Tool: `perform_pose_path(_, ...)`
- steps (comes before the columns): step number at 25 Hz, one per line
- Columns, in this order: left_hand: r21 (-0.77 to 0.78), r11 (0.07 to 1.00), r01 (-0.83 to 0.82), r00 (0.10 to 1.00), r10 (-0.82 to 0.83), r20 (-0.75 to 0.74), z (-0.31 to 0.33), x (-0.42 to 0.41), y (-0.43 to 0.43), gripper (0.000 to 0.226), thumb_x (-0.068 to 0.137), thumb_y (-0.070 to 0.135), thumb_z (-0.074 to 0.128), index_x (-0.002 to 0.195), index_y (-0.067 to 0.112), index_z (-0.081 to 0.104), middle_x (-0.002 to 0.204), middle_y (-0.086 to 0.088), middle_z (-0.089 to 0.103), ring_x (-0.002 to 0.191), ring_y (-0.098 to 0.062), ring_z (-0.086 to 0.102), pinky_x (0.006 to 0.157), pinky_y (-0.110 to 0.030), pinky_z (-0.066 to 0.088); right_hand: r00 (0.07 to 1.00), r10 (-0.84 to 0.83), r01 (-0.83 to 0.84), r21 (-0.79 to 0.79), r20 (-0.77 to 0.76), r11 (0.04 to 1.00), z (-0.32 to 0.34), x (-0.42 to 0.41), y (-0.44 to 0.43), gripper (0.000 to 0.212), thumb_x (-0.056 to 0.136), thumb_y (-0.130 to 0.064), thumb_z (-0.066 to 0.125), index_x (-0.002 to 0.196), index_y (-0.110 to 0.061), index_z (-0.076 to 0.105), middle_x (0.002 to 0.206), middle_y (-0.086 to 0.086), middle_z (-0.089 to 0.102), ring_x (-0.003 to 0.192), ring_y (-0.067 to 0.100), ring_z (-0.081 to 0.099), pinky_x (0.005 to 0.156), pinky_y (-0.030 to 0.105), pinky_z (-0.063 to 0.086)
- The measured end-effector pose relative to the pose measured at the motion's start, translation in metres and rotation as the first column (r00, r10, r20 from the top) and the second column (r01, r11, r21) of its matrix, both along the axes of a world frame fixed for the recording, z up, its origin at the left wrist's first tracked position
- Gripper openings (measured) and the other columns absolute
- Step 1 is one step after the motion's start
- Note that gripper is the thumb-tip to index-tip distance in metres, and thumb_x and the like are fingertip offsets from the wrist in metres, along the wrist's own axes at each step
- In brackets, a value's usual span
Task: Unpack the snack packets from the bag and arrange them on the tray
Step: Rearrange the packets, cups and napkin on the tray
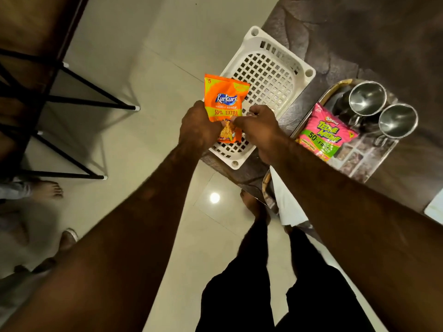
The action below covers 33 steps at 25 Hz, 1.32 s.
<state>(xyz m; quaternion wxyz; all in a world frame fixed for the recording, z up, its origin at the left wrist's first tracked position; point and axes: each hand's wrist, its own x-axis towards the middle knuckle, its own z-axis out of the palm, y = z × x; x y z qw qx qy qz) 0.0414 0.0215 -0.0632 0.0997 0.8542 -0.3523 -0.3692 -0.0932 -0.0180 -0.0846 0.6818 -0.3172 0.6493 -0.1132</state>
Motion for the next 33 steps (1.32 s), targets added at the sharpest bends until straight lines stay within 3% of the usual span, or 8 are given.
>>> perform_pose_path(3, -0.092, 0.985, -0.148, 0.924, 0.105, -0.368, 0.010, 0.002, 0.003, 0.043, 0.083, -0.001, 0.065, 0.125, 0.008, 0.066, 0.114, -0.012, 0.073, 0.101, -0.026, 0.071, 0.092, -0.043, 0.057, 0.989, -0.116, 0.114, 0.030, 0.095, 0.993, 0.007, -0.010, -0.005, 0.048, 0.095, -0.023, 0.077, 0.138, -0.004, 0.064, 0.123, 0.012, 0.075, 0.085, 0.015, 0.070, 0.061, 0.022, 0.054)
perform_pose_path(6, -0.069, 0.990, -0.126, 0.823, 0.065, -0.565, 0.025, 0.002, 0.006, 0.050, 0.084, -0.009, 0.064, 0.134, 0.000, 0.057, 0.123, -0.020, 0.069, 0.107, -0.032, 0.069, 0.095, -0.046, 0.056, 0.961, -0.207, 0.214, -0.021, 0.182, 0.977, 0.024, -0.026, -0.012, 0.024, 0.101, -0.026, 0.071, 0.118, -0.010, 0.074, 0.114, 0.011, 0.079, 0.084, 0.014, 0.073, 0.066, 0.022, 0.058)
perform_pose_path(13, -0.097, 0.989, 0.111, 0.806, -0.147, -0.573, 0.047, -0.046, -0.012, 0.053, 0.090, -0.006, 0.065, 0.139, 0.005, 0.050, 0.130, -0.014, 0.066, 0.116, -0.028, 0.066, 0.101, -0.048, 0.054, 0.970, -0.241, 0.235, -0.150, -0.028, 0.960, 0.051, -0.084, -0.032, 0.024, 0.104, -0.026, 0.067, 0.107, -0.004, 0.075, 0.110, 0.020, 0.081, 0.095, 0.034, 0.081, 0.079, 0.044, 0.068)
perform_pose_path(18, -0.110, 0.981, 0.160, 0.749, -0.193, -0.634, 0.054, -0.111, -0.018, 0.054, 0.086, -0.003, 0.071, 0.135, 0.007, 0.052, 0.118, -0.007, 0.071, 0.101, -0.015, 0.072, 0.085, -0.031, 0.061, 0.943, -0.330, 0.316, -0.187, -0.049, 0.930, 0.064, -0.159, -0.019, 0.029, 0.104, -0.033, 0.066, 0.105, -0.006, 0.076, 0.094, 0.010, 0.080, 0.071, 0.019, 0.076, 0.052, 0.026, 0.059)
perform_pose_path(23, -0.045, 0.974, 0.220, 0.701, -0.190, -0.688, 0.038, -0.196, 0.002, 0.049, 0.085, -0.005, 0.072, 0.130, 0.005, 0.056, 0.124, -0.016, 0.069, 0.111, -0.028, 0.070, 0.094, -0.045, 0.058, 0.915, -0.402, 0.400, -0.037, -0.039, 0.916, 0.058, -0.243, 0.024, 0.026, 0.100, -0.020, 0.071, 0.123, -0.007, 0.075, 0.111, 0.013, 0.082, 0.080, 0.018, 0.078, 0.062, 0.032, 0.064)
perform_pose_path(26, -0.043, 0.944, 0.329, 0.807, -0.304, -0.506, 0.027, -0.229, 0.009, 0.048, 0.083, 0.004, 0.075, 0.128, 0.007, 0.058, 0.121, -0.011, 0.071, 0.110, -0.029, 0.068, 0.093, -0.039, 0.054, 0.915, -0.384, 0.390, 0.032, -0.126, 0.920, 0.037, -0.268, 0.042, 0.028, 0.097, -0.004, 0.067, 0.125, -0.004, 0.072, 0.119, 0.020, 0.079, 0.090, 0.027, 0.074, 0.084, 0.049, 0.065)
perform_pose_path(28, -0.046, 0.890, 0.454, 0.852, -0.449, -0.271, 0.023, -0.244, 0.014, 0.048, 0.084, 0.013, 0.073, 0.129, 0.012, 0.057, 0.124, -0.008, 0.069, 0.113, -0.029, 0.064, 0.091, -0.033, 0.049, 0.915, -0.371, 0.384, 0.060, -0.158, 0.922, 0.020, -0.275, 0.046, 0.031, 0.097, -0.005, 0.069, 0.127, -0.003, 0.069, 0.120, 0.019, 0.078, 0.093, 0.027, 0.075, 0.076, 0.040, 0.066)
perform_pose_path(33, 0.173, 0.762, 0.624, 0.749, -0.647, 0.144, 0.027, -0.265, 0.020, 0.054, 0.090, 0.021, 0.060, 0.139, 0.009, 0.041, 0.133, -0.014, 0.054, 0.108, -0.038, 0.063, 0.083, -0.045, 0.052, 0.914, -0.324, 0.344, 0.041, -0.246, 0.938, -0.008, -0.273, 0.041, 0.039, 0.085, -0.008, 0.076, 0.124, -0.010, 0.071, 0.116, 0.012, 0.079, 0.104, 0.035, 0.079, 0.091, 0.054, 0.065)
